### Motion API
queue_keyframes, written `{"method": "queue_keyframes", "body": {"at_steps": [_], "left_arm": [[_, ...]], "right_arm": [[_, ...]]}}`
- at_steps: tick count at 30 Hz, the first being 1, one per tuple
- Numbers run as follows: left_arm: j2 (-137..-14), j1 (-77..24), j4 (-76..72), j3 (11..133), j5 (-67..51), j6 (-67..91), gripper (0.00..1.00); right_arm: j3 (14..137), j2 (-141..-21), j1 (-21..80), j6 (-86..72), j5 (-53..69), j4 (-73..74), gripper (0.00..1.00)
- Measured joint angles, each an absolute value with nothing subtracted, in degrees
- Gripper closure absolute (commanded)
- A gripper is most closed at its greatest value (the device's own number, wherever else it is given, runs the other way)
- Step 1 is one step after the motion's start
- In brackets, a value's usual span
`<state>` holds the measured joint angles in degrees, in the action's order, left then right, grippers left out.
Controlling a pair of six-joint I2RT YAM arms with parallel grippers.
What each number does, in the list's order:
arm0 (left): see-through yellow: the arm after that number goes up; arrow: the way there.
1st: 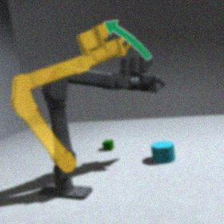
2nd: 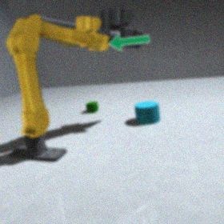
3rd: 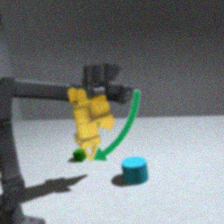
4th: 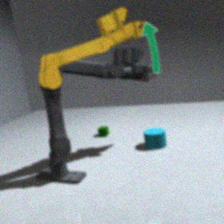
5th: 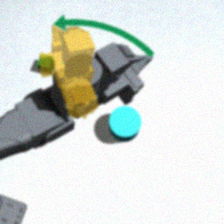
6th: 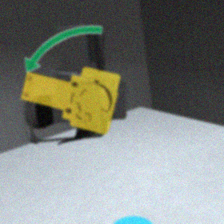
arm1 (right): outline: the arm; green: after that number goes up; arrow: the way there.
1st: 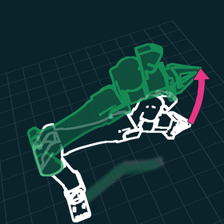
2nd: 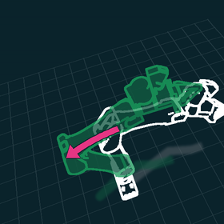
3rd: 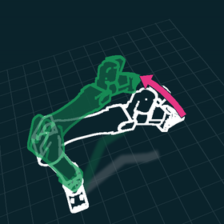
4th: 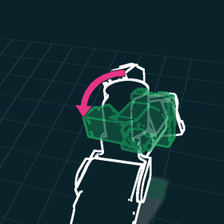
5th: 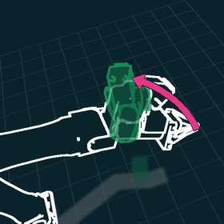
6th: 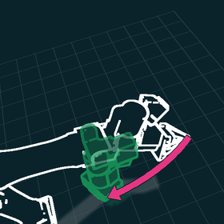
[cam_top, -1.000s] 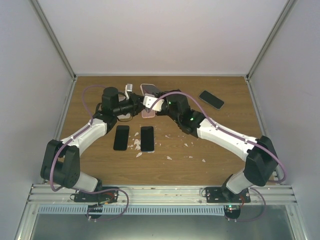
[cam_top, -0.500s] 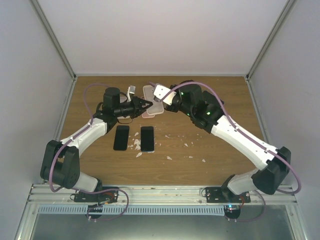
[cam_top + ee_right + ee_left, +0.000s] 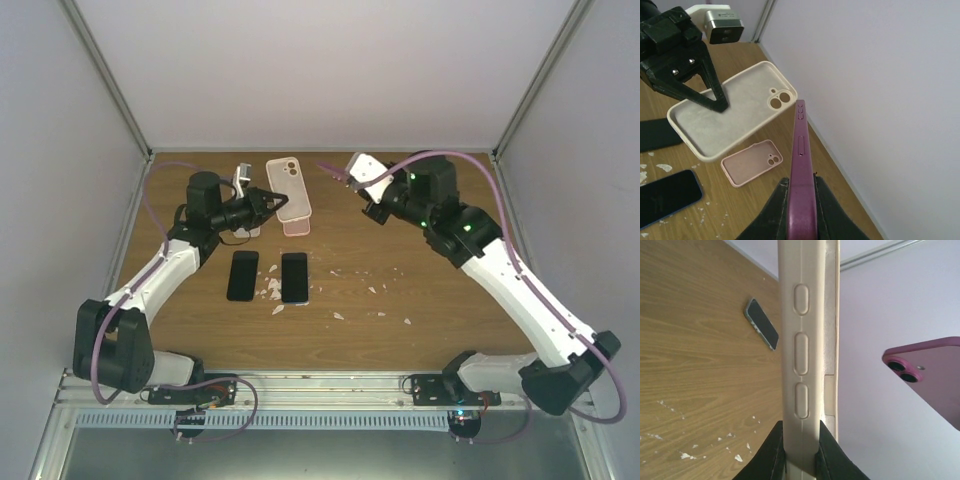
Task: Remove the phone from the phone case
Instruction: Place the phone at the center of the board.
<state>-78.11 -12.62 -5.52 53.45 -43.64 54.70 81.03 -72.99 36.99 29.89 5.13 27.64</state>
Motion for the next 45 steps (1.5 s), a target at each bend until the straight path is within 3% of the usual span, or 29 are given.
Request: {"method": "queue_keyframes", "body": {"at_steps": [15, 28, 45], "left_arm": [[-67.9, -0.9, -1.6, 52.5, -41.2, 49.7, 1.0], [-59.5, 11.1, -1.5, 45.2, -41.0, 52.1, 1.0], [-59.0, 12.8, -0.6, 44.4, -41.5, 50.8, 1.0]], "right_arm": [[67.5, -68.8, 33.5, 31.4, 7.4, 25.8, 1.0], [49.2, -64.2, 37.1, 41.0, -0.4, 20.0, 0.99], [43.4, -73.6, 45.6, 44.8, -14.8, 8.6, 1.0]]}}
